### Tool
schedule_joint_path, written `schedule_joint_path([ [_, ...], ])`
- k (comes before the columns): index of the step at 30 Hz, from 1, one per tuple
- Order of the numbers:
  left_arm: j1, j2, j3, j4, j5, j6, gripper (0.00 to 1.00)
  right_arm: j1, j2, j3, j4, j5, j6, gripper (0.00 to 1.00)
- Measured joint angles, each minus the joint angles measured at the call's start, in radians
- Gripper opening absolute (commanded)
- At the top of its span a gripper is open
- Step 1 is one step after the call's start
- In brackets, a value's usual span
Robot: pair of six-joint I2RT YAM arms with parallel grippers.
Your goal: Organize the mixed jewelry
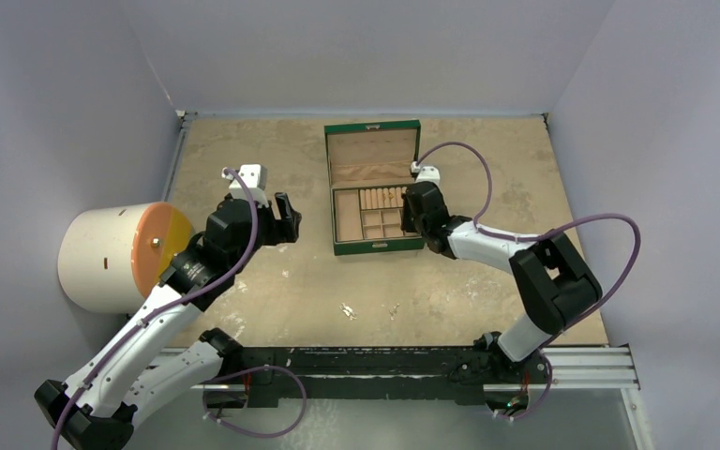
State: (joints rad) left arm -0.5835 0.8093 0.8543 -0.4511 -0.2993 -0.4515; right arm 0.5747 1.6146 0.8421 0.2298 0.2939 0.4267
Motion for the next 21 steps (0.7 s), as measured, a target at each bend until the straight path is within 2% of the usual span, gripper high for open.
schedule_joint_path([
  [5,0.000,0.000,0.000,0.000,0.000,0.000,0.70,0.000,0.000,0.000,-0.004,0.000,0.001,0.18],
  [11,0.000,-0.001,0.000,0.000,0.000,0.000,0.70,0.000,-0.012,0.000,-0.014,0.000,0.002,0.18],
  [21,0.000,-0.001,0.000,0.000,0.000,0.000,0.70,0.000,-0.182,0.000,-0.059,-0.057,-0.029,0.18],
])
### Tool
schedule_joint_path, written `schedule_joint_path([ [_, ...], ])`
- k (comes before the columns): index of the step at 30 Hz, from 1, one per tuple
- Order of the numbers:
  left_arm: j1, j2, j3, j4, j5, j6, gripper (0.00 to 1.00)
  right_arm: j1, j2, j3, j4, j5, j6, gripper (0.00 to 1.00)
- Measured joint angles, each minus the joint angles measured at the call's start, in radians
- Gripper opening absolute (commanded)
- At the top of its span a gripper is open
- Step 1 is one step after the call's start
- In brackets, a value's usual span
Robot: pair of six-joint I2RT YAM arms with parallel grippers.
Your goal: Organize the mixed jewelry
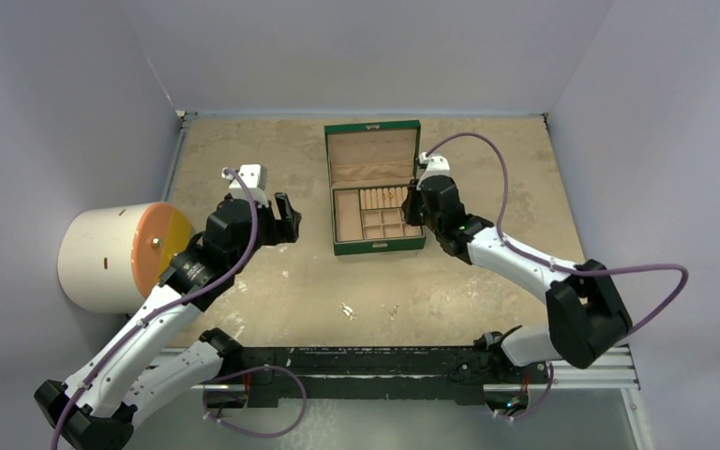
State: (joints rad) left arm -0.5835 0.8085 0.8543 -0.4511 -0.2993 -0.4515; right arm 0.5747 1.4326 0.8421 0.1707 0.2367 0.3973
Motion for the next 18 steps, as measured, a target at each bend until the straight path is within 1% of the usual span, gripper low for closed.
schedule_joint_path([
  [5,0.000,0.000,0.000,0.000,0.000,0.000,0.70,0.002,-0.104,-0.040,-0.025,-0.095,-0.032,0.19],
  [10,0.000,0.000,0.000,0.000,0.001,0.000,0.70,0.024,-0.204,-0.108,-0.087,-0.153,-0.028,0.22],
  [15,0.000,0.000,0.000,0.000,0.005,0.000,0.70,0.098,-0.295,-0.169,-0.161,-0.174,0.016,0.24],
  [18,0.000,0.000,0.000,0.000,0.006,0.000,0.70,0.157,-0.310,-0.197,-0.194,-0.177,0.058,0.26],
])
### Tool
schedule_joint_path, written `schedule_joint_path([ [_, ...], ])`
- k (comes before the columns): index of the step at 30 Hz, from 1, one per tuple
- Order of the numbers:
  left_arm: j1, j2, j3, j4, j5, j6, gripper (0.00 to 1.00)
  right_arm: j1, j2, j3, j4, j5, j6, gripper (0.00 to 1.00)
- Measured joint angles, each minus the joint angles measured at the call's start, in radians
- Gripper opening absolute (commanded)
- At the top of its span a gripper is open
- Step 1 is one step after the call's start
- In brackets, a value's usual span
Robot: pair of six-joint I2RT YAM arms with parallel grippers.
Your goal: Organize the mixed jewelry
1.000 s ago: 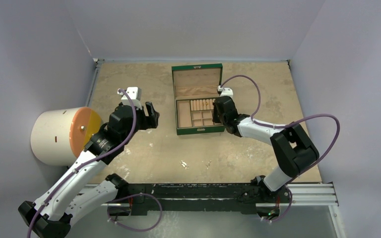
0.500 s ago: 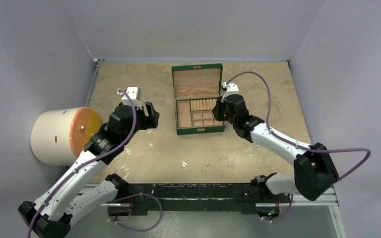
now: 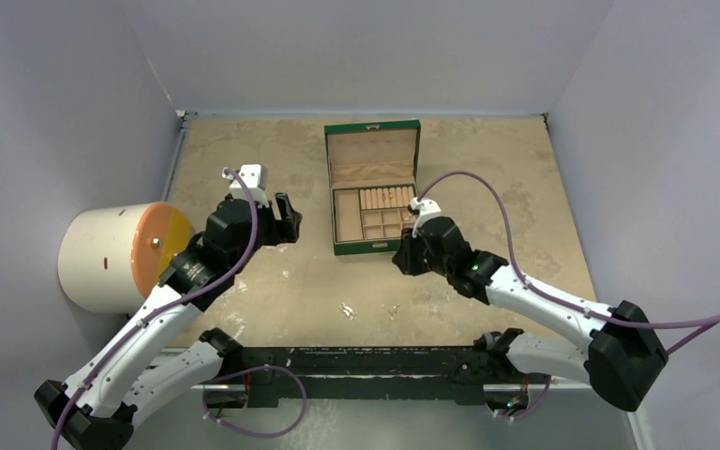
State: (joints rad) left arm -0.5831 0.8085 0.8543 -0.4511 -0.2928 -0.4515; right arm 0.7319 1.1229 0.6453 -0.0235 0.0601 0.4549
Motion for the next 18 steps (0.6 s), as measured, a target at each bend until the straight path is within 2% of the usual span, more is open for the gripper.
schedule_joint_path([
  [5,0.000,0.000,0.000,0.000,0.002,0.000,0.70,0.066,0.002,-0.071,-0.022,-0.005,0.075,0.26],
  [18,0.000,0.000,0.000,0.000,0.002,0.000,0.70,0.114,0.061,-0.154,-0.035,-0.008,0.173,0.29],
])
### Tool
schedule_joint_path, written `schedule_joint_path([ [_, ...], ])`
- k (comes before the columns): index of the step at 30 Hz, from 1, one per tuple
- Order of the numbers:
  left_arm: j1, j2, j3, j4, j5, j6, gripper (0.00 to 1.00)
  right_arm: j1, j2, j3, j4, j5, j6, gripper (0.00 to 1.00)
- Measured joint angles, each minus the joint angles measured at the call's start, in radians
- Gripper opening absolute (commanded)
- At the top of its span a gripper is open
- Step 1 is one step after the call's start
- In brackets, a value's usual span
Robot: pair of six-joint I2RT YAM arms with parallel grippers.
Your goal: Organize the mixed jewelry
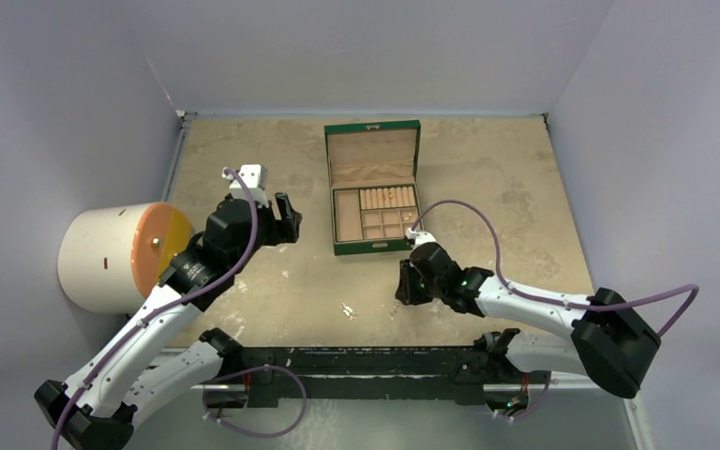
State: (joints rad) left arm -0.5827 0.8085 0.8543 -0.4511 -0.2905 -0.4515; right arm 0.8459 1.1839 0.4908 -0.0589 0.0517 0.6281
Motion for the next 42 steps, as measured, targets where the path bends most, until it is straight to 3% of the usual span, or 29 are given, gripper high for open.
schedule_joint_path([
  [15,0.000,0.000,0.000,0.000,0.000,0.000,0.70,0.024,0.032,-0.022,0.021,-0.018,0.025,0.29],
  [24,0.000,0.000,0.000,0.000,0.000,0.000,0.70,0.034,0.055,-0.024,0.047,-0.019,0.034,0.16],
  [29,0.000,0.000,0.000,0.000,0.000,0.000,0.70,0.038,0.061,-0.025,0.050,-0.019,0.035,0.00],
  [42,0.000,0.000,0.000,0.000,0.000,0.000,0.70,0.040,-0.001,-0.024,0.032,0.012,0.038,0.00],
])
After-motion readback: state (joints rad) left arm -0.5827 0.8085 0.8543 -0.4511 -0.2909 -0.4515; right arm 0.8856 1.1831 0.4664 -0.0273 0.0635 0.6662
